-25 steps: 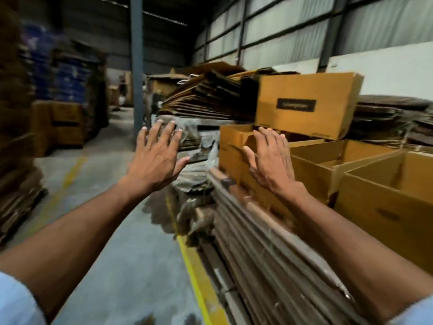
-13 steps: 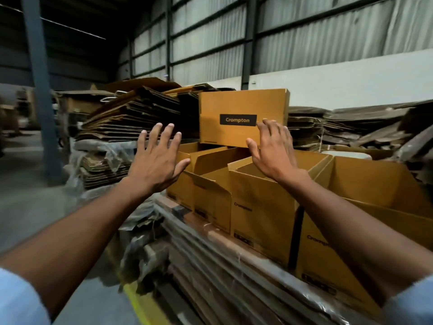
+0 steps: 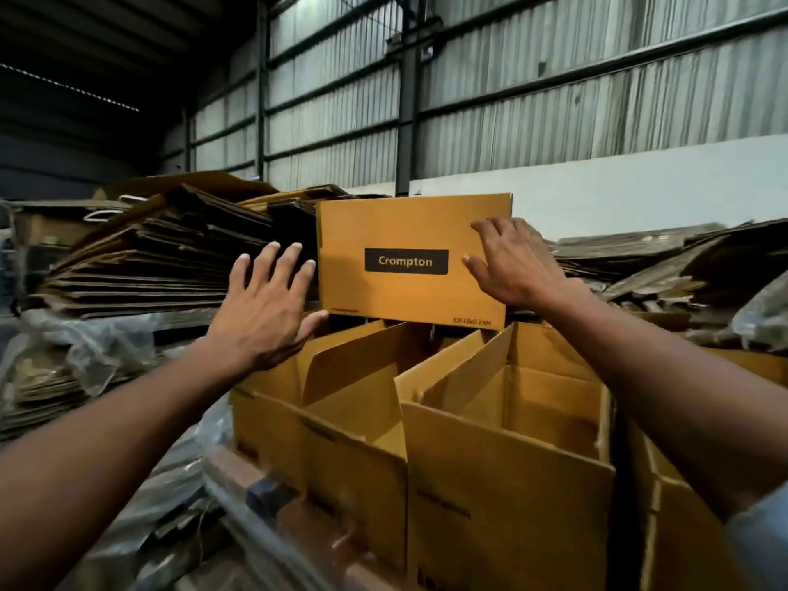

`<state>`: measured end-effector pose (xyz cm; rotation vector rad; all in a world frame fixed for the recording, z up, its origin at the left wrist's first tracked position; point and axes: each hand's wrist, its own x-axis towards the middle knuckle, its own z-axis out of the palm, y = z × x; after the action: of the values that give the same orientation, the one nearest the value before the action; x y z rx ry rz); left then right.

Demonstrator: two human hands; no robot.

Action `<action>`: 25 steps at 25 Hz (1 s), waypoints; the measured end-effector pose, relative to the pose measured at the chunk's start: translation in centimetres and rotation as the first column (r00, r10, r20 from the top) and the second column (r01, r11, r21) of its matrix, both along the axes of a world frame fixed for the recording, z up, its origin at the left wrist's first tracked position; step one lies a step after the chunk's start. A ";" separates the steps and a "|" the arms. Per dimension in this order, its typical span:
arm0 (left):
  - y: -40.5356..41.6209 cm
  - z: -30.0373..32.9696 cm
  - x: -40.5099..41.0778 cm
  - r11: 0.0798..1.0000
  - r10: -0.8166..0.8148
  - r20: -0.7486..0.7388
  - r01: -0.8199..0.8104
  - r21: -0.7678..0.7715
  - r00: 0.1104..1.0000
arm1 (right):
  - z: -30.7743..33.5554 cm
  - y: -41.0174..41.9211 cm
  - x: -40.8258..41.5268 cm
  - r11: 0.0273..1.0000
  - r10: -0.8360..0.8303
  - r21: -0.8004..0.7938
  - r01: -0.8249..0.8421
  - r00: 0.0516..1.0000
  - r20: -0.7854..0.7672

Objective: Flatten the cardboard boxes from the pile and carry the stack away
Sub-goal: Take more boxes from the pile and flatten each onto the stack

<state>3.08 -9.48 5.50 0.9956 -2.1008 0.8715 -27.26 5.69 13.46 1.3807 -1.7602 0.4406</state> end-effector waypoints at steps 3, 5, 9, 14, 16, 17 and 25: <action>-8.2 2.3 -5.3 1.000 0.002 -0.002 -0.002 0.011 1.000 | 0.8 -8.4 -4.9 0.997 -0.036 0.071 0.034 0.999 0.022; -12.8 3.2 -8.7 1.000 -0.004 0.004 0.004 0.018 1.000 | 0.9 -13.5 -8.0 0.995 -0.047 0.091 0.044 0.998 0.030; -19.7 3.9 -13.2 1.000 -0.017 0.049 0.017 0.018 0.999 | 2.2 -21.1 -11.8 0.996 -0.048 0.081 0.045 0.998 0.033; -25.0 4.1 -17.7 0.997 -0.039 0.053 0.035 0.073 0.998 | 4.3 -27.9 -14.5 0.994 -0.100 0.052 0.101 0.995 -0.020; -26.0 3.8 -19.0 0.996 -0.047 0.082 0.040 0.085 0.995 | 5.8 -29.6 -14.8 0.989 -0.136 0.042 0.139 0.988 -0.067; -26.2 3.8 -19.5 0.995 -0.056 0.096 0.048 0.089 0.994 | 6.6 -30.2 -14.8 0.987 -0.149 0.040 0.153 0.985 -0.089; -27.6 3.9 -20.5 0.994 -0.066 0.153 0.051 0.095 0.986 | 10.4 -34.2 -15.5 0.948 -0.261 0.147 0.281 0.955 -0.138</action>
<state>-17.38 -37.07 9.44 0.9327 -2.3079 0.8552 -42.77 -28.50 23.82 1.2232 -1.8883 0.0634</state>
